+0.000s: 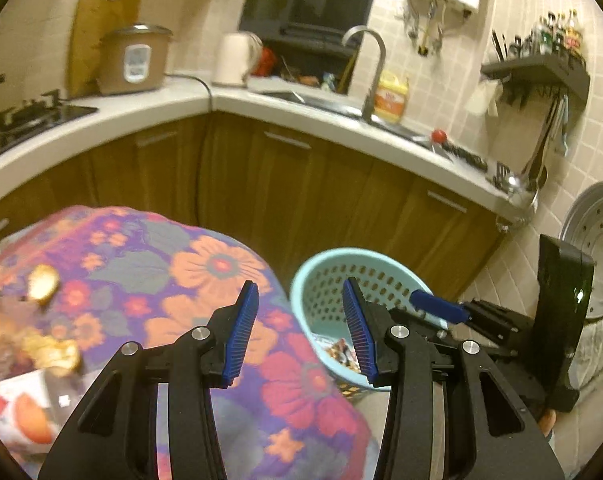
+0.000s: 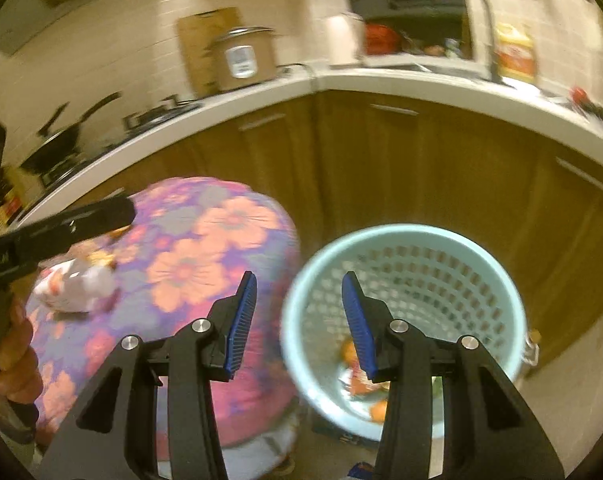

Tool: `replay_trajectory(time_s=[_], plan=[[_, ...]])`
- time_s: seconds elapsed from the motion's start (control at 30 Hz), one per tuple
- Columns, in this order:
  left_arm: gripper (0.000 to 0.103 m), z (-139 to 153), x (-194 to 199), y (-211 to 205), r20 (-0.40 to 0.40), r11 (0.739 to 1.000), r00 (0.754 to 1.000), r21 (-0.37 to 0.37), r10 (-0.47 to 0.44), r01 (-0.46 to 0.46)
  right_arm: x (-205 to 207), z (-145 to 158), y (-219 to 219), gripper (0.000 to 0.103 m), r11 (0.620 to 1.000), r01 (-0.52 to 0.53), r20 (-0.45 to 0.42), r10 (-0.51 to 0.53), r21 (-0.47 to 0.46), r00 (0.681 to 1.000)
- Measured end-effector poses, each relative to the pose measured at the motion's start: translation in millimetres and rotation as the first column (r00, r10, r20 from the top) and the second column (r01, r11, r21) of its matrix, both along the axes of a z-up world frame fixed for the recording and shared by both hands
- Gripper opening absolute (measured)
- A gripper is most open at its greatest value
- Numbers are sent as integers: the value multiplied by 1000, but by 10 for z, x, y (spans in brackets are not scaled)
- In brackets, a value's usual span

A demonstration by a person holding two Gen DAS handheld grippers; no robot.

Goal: Collect trash
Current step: 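Move both open tools back over the table, then grasp the clear plastic bag with the left tool while the right tool grasps the peach-label bottle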

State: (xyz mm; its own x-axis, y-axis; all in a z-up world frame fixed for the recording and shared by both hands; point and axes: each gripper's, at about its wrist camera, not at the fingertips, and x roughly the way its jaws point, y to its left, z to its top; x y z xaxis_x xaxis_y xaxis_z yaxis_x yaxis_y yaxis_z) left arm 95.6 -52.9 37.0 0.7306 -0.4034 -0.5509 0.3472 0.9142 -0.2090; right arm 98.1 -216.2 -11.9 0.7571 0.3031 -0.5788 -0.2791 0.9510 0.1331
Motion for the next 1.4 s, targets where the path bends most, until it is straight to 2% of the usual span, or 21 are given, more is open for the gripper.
replay_trajectory(time_s=[0.1, 0.3, 0.47, 0.53, 0.6, 0.63, 0.7, 0.83, 0.9, 1.0, 1.13, 1.23, 1.3, 1.37, 1.4], plan=[[45, 85, -146, 262, 28, 999, 999, -13, 39, -39, -45, 57, 337, 41, 997, -82, 15, 83, -13, 996], [48, 145, -434, 885, 74, 985, 982, 21, 172, -174, -96, 97, 977, 41, 970, -235, 29, 237, -55, 971], [62, 201, -630, 1459, 106, 952, 949, 49, 296, -302, -86, 86, 1528, 41, 918, -393, 29, 395, -61, 918], [69, 203, -677, 1678, 112, 934, 932, 59, 345, -353, -37, 62, 1705, 45, 892, -448, 13, 449, -57, 893], [73, 184, -709, 1867, 109, 921, 920, 60, 376, -384, 20, 29, 1875, 53, 862, -502, -4, 503, -65, 864], [73, 169, -713, 1946, 103, 918, 918, 63, 383, -391, 39, 17, 1931, 54, 848, -527, -12, 527, -66, 850], [73, 120, -687, 2073, 84, 916, 918, 83, 387, -393, 99, -16, 2067, 55, 798, -601, -38, 599, -55, 800], [73, -13, -530, 2181, 34, 921, 932, 143, 361, -362, 222, -37, 2189, 63, 744, -665, -53, 663, -61, 747], [73, -83, -478, 2227, 12, 926, 937, 148, 350, -348, 309, -38, 2231, 68, 712, -700, -67, 697, -52, 714], [73, -169, -370, 2245, -27, 937, 947, 153, 320, -313, 396, -64, 2295, 69, 670, -740, -93, 734, -63, 672], [73, -251, -320, 2225, -57, 936, 947, 183, 315, -301, 425, -134, 2406, 69, 615, -782, -130, 771, -103, 624], [71, -289, -311, 2256, -83, 943, 950, 172, 302, -285, 422, -199, 2493, 69, 574, -811, -161, 795, -115, 585], [63, -320, -312, 2273, -100, 945, 949, 170, 300, -281, 381, -245, 2556, 70, 546, -824, -176, 806, -152, 566], [61, -346, -304, 2298, -120, 949, 949, 162, 292, -272, 344, -284, 2599, 70, 520, -836, -191, 815, -178, 547], [57, -361, -298, 2316, -135, 949, 947, 161, 293, -270, 323, -303, 2633, 70, 512, -835, -193, 815, -203, 547]])
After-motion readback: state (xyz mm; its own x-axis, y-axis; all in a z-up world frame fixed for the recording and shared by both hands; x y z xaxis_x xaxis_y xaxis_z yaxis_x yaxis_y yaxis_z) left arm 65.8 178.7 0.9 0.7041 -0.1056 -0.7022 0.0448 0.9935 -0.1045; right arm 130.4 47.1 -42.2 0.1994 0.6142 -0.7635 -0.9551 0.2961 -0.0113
